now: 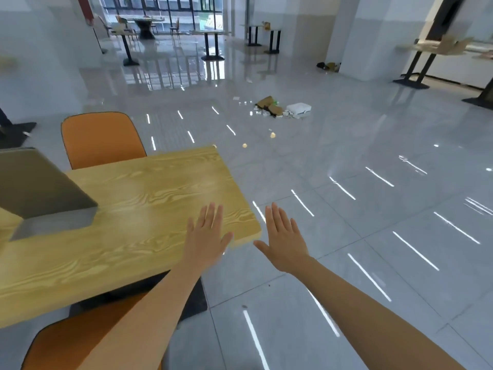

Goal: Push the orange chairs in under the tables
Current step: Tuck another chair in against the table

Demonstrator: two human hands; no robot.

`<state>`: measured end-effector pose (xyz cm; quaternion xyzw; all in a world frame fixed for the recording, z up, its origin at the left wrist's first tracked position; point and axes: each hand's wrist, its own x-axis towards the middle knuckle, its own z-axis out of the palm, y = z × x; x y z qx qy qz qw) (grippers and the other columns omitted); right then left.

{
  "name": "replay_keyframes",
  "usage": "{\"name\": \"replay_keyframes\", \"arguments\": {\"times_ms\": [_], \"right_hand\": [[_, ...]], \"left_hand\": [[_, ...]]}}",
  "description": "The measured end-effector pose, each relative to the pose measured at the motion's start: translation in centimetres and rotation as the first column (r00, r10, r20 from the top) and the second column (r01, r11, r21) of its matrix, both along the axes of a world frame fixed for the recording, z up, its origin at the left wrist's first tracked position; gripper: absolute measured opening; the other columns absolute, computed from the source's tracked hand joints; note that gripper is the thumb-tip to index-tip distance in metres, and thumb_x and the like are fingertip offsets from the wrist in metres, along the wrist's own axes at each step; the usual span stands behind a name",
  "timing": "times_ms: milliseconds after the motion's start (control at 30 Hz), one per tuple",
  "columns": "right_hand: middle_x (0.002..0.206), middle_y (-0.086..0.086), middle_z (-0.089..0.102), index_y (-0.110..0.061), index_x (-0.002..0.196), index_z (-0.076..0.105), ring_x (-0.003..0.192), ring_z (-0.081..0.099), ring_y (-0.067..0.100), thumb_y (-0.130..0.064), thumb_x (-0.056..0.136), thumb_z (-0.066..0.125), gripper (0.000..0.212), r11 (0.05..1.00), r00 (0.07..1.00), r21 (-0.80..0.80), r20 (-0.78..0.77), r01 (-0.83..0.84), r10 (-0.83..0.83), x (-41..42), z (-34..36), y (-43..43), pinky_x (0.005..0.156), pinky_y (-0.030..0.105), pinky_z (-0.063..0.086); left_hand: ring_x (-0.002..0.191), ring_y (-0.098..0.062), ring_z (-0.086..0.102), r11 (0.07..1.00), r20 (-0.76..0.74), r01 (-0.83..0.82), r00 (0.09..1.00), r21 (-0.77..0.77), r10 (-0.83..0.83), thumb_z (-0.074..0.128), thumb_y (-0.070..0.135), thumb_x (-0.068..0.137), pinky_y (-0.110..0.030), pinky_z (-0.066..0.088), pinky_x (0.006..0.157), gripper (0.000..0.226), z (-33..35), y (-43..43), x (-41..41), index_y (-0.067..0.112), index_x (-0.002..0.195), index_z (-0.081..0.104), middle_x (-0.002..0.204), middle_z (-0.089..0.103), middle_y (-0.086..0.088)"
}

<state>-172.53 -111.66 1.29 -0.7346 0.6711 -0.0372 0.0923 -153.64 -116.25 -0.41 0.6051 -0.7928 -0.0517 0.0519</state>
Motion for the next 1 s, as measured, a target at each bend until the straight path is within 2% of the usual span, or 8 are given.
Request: {"name": "replay_keyframes", "arguments": {"times_ms": [300,533,800,1000], "right_hand": [[0.157,0.008,-0.023,-0.010,0.146,-0.020,0.147,-0.016,0.024,-0.050,0.098,0.029,0.079,1.000,1.000,0.003,-0.011,-0.013,0.013,-8.4,2.4,-17.8,0.120,0.040,-0.004],[0.158,0.009,-0.021,-0.010,0.146,-0.020,0.147,-0.015,0.024,-0.049,0.098,0.029,0.079,0.998,0.998,0.005,-0.008,-0.068,0.068,-16.2,0.7,-30.6,0.120,0.039,-0.003],[0.157,0.010,-0.021,-0.008,0.146,-0.020,0.147,-0.014,0.026,-0.050,0.098,0.027,0.079,0.959,0.958,-0.014,-0.051,-0.284,0.283,-23.5,2.5,-48.0,0.119,0.041,-0.002],[0.157,0.010,-0.022,-0.008,0.145,-0.021,0.147,-0.014,0.026,-0.049,0.099,0.026,0.078,0.911,0.910,0.009,-0.026,-0.413,0.413,-23.2,2.7,-59.7,0.119,0.040,-0.001]], "left_hand": [[0.148,-0.020,-0.007,0.999,-0.040,-0.049,0.998,-0.017,0.048,0.025,0.051,0.097,-0.046,0.003,0.118,0.070,1.8,-17.1,-8.2,0.020,0.149,-0.011,0.160,-0.008,-0.003],[0.148,-0.019,-0.010,0.989,-0.025,-0.143,0.989,-0.022,0.143,0.026,0.052,0.096,-0.044,0.000,0.118,0.071,0.4,-29.6,-14.6,0.021,0.149,-0.010,0.160,-0.011,-0.002],[0.147,-0.019,-0.011,0.931,-0.003,-0.365,0.931,0.000,0.365,0.024,0.051,0.097,-0.044,-0.003,0.119,0.070,1.6,-41.6,-20.8,0.021,0.148,-0.013,0.159,-0.014,-0.001],[0.148,-0.021,-0.009,0.866,0.052,-0.499,0.864,-0.038,0.501,0.023,0.051,0.098,-0.045,0.000,0.119,0.070,2.1,-49.8,-20.3,0.019,0.148,-0.014,0.160,-0.011,-0.003]]}}
